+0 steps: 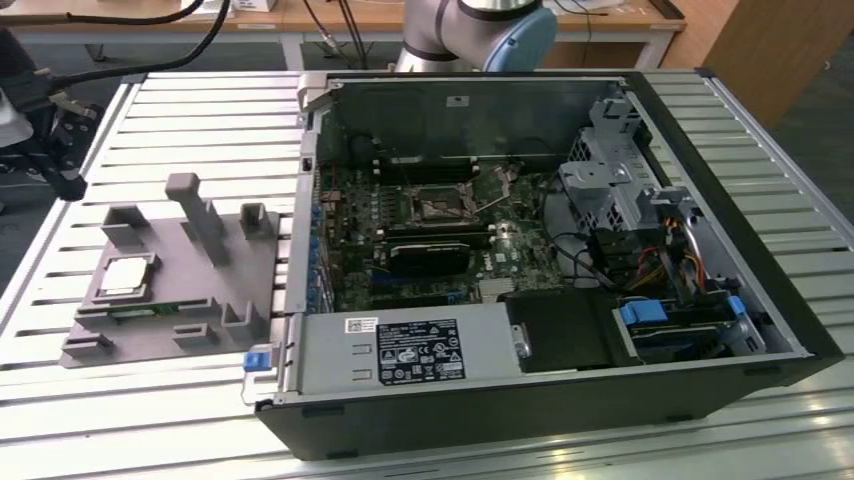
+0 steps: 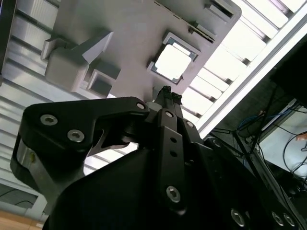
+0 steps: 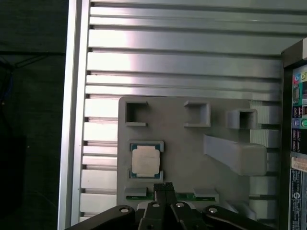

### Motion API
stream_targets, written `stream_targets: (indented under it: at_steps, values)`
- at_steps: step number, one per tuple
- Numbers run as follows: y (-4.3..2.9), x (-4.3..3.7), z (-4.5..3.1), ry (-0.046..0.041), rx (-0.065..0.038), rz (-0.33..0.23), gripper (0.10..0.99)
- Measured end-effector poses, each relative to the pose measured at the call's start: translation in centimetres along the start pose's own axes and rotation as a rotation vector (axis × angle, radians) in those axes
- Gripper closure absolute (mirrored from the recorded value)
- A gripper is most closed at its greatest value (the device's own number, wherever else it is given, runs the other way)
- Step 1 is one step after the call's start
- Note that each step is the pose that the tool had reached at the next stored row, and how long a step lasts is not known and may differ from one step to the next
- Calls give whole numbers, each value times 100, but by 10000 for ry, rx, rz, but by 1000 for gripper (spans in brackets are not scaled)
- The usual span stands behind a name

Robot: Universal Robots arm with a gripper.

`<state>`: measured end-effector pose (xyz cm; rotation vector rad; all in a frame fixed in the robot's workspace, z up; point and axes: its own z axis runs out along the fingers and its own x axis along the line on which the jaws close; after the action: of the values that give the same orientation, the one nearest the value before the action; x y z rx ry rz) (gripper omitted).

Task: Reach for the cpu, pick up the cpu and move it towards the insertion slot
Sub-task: 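Reach for the cpu, then pick up the cpu and move it towards the insertion slot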

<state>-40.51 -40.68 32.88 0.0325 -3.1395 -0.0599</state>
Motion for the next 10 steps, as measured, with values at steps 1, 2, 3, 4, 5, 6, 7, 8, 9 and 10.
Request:
stream_targets:
  at_steps: [1,2,3,4,5,6,7,8,9,10]
  values:
    - [-2,0,18,1,0,-1,918]
    - [-3,0,36,2,-1,-1,918]
    - [-5,0,54,5,-1,-2,851]
    - [-6,0,73,9,-1,-2,851]
    - [-8,0,91,17,-1,-2,792]
    - [-10,0,109,22,-1,-3,733]
    - [-12,1,127,25,-1,-3,733]
    - [-13,1,145,27,-1,-3,678]
    - [-15,1,163,29,-2,-4,620]
    - [-17,2,181,30,-2,-3,620]
